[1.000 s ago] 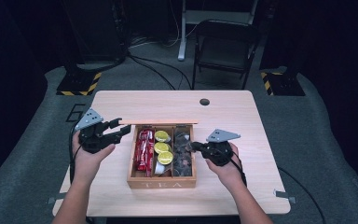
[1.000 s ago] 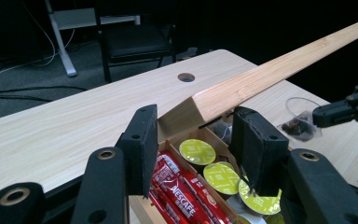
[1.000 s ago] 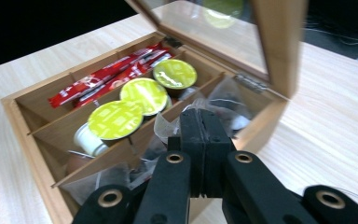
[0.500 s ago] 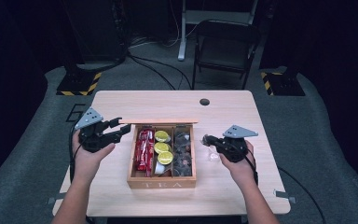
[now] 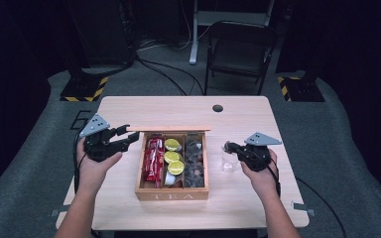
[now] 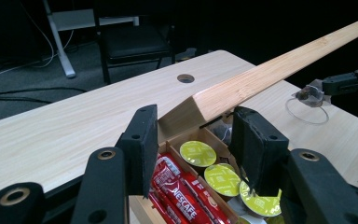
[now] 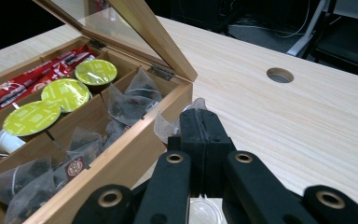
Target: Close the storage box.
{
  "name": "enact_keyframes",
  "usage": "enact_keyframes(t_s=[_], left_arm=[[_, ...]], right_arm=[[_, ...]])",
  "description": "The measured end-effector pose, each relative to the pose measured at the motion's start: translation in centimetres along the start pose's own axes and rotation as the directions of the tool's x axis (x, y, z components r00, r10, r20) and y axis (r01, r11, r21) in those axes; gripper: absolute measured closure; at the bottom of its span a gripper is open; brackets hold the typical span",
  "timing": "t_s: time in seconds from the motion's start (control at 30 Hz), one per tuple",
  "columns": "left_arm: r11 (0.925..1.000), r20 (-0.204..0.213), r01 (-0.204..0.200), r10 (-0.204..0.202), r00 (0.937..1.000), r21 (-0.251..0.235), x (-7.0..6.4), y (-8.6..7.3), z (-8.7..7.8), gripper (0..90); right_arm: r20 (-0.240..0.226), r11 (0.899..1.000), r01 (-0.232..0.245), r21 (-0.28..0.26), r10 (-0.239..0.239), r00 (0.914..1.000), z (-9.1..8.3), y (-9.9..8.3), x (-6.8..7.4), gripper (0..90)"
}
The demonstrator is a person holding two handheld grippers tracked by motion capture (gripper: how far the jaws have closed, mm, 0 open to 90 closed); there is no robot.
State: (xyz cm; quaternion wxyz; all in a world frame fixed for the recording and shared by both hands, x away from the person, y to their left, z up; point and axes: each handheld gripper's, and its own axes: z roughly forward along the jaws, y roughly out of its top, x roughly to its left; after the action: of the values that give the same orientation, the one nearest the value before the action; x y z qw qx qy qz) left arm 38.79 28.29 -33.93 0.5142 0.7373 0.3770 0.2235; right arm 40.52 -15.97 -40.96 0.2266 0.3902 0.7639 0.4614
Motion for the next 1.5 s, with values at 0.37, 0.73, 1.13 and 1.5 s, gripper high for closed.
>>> enact_keyframes(t_s=[0.37,0.73,1.13,1.5], left_arm=[[1.0,-0.002,-0.002,0.002,1.0,0.0,0.0,0.0,0.0,51.5],[1.0,0.0,-0.002,0.002,1.0,0.006,0.0,-0.1,0.0,51.5],[1.0,0.001,-0.002,0.002,1.0,0.006,0.0,-0.1,0.0,51.5],[1.0,0.001,-0.002,0.002,1.0,0.007,0.0,-0.1,0.0,51.5]], right_arm=[[0.018,0.999,-0.009,0.038,0.008,0.9998,0.7,-0.8,-0.7,89.9],[0.026,0.995,0.013,0.098,-0.015,0.9995,1.7,-1.5,-0.8,89.8],[0.011,0.994,0.036,0.102,-0.037,0.9992,1.8,-1.4,-0.2,89.5],[0.017,0.995,0.031,0.1,-0.033,0.9993,1.9,-1.4,-0.3,84.7]])
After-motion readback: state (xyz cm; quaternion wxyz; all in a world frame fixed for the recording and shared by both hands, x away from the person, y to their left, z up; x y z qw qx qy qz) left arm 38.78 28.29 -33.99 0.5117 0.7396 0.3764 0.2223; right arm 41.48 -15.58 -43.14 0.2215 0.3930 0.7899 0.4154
